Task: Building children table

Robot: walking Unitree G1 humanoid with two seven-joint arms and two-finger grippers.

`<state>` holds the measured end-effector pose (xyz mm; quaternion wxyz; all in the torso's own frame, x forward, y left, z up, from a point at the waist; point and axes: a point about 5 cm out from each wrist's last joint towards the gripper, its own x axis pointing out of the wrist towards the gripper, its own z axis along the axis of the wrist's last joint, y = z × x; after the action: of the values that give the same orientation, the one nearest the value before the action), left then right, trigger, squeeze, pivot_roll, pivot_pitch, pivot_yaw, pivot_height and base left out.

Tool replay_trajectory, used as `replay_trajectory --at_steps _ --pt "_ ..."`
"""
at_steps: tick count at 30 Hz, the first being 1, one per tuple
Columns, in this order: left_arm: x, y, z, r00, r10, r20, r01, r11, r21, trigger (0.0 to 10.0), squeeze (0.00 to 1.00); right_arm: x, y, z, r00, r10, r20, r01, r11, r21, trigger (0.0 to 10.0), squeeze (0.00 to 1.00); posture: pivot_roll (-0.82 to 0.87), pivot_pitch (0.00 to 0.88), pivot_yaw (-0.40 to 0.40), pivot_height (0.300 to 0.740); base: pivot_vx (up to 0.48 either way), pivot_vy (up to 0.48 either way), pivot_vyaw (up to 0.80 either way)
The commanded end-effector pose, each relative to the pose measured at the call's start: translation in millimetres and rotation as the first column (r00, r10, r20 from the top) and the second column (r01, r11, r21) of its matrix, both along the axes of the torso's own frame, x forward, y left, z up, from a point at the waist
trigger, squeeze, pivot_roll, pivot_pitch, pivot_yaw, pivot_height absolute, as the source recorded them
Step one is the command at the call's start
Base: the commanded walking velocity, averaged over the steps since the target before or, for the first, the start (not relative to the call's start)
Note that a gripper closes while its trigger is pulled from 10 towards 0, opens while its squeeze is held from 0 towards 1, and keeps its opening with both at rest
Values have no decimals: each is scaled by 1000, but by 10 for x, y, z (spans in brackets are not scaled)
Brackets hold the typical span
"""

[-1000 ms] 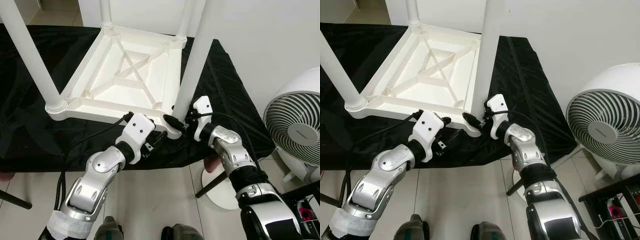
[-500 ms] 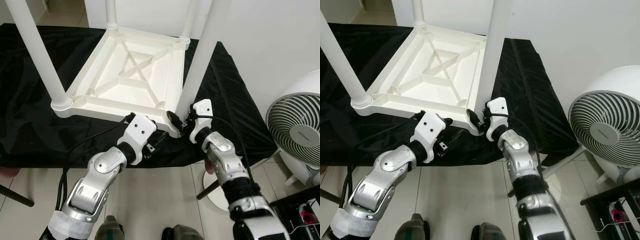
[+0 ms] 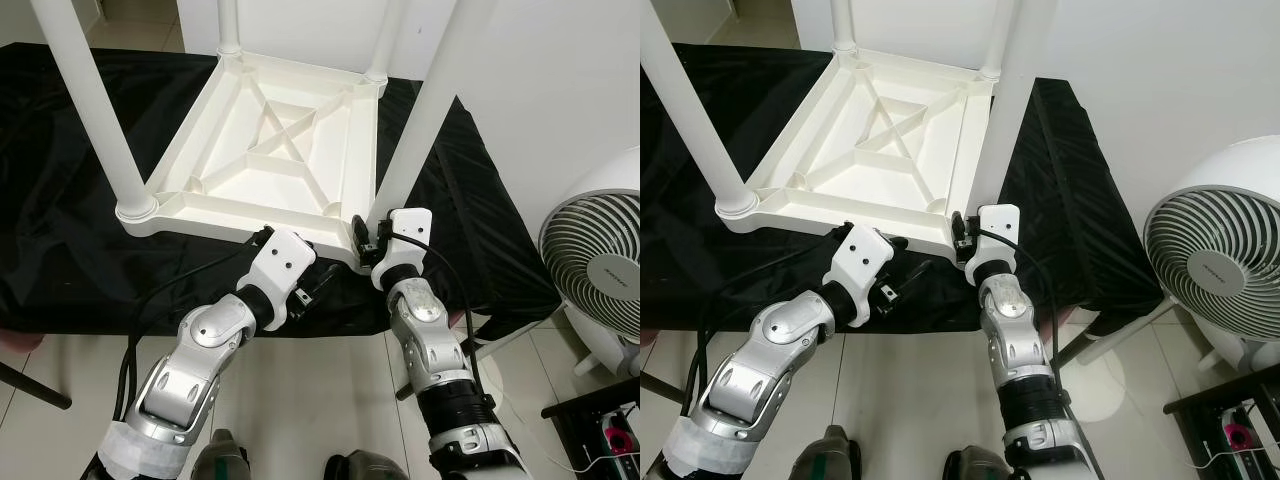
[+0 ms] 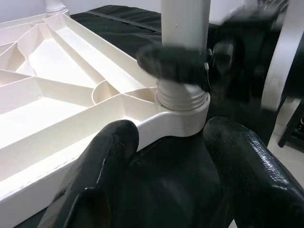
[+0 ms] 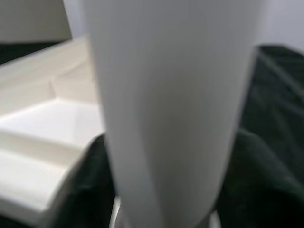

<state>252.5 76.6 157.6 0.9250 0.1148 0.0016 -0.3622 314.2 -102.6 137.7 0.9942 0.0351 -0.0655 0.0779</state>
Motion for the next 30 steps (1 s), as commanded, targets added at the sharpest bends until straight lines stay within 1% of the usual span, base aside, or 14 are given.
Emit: replay_trajectory --at_steps 1,9,10,12,13,14,15,17,18,24,26,28,29,30 --pt "-19 -40 -37 999 -31 -19 31 1000 0 10000 0 -13 -55 9 1000 -11 0 11 1000 9 10000 1000 43 3 -81 740 0 0 0" --pt "-17 -27 -32 999 -26 -19 26 1000 -1 10000 0 -12 -50 71 994 106 17 -106 994 -18 10000 1000 41 14 -82 740 0 0 0" --pt "-21 -28 -33 999 -27 -20 27 1000 -2 10000 0 1 -52 90 984 177 17 -176 983 -42 10000 933 40 16 -82 740 0 0 0" --pt "-21 -28 -33 999 -27 -20 27 1000 -2 10000 0 1 -52 90 984 177 17 -176 983 -42 10000 933 40 16 -82 740 0 0 0" --pt "-28 -30 -38 999 -27 -21 27 1000 -1 10000 0 21 -77 100 964 267 9 -266 961 -74 10000 0 39 23 -81 740 0 0 0" --pt "-37 -30 -40 999 -29 -24 29 1000 -2 10000 0 40 -118 105 937 351 0 -348 930 -118 10000 0 38 35 -81 740 0 0 0" --pt "-37 -30 -40 999 -29 -24 29 1000 -2 10000 0 40 -118 105 937 351 0 -348 930 -118 10000 0 38 35 -81 740 0 0 0" --pt "-57 -36 -47 998 -50 -36 50 999 -1 10000 0 83 -196 83 890 455 -38 -453 872 -187 10000 0 36 39 -75 740 0 0 0" --pt "-64 -39 -48 997 -61 -38 61 998 4 10000 0 101 -221 73 877 477 -51 -476 854 -207 10000 0 36 39 -75 740 0 0 0" --pt "-80 -30 -50 995 -86 -45 86 996 16 10000 0 160 -245 31 842 530 -100 -539 814 -217 10000 0 37 33 -55 740 0 0 0" --pt "-70 -20 -44 994 -97 -49 98 995 19 10000 0 197 -260 11 827 551 -115 -562 796 -225 0 0 41 30 -56 740 0 0 0" --pt "-66 -12 -37 994 -102 -45 103 994 24 10000 0 207 -267 -9 822 555 -127 -569 792 -221 0 0 47 25 -59 740 0 0 0" --pt "-51 -3 -27 994 -103 -40 104 994 30 10000 0 197 -262 -30 801 583 -137 -598 772 -213 0 0 57 29 -59 740 0 0 0" --pt "-51 -3 -27 994 -103 -40 104 994 30 10000 0 197 -262 -30 801 583 -137 -598 772 -213 0 0 57 29 -59 740 0 0 0"
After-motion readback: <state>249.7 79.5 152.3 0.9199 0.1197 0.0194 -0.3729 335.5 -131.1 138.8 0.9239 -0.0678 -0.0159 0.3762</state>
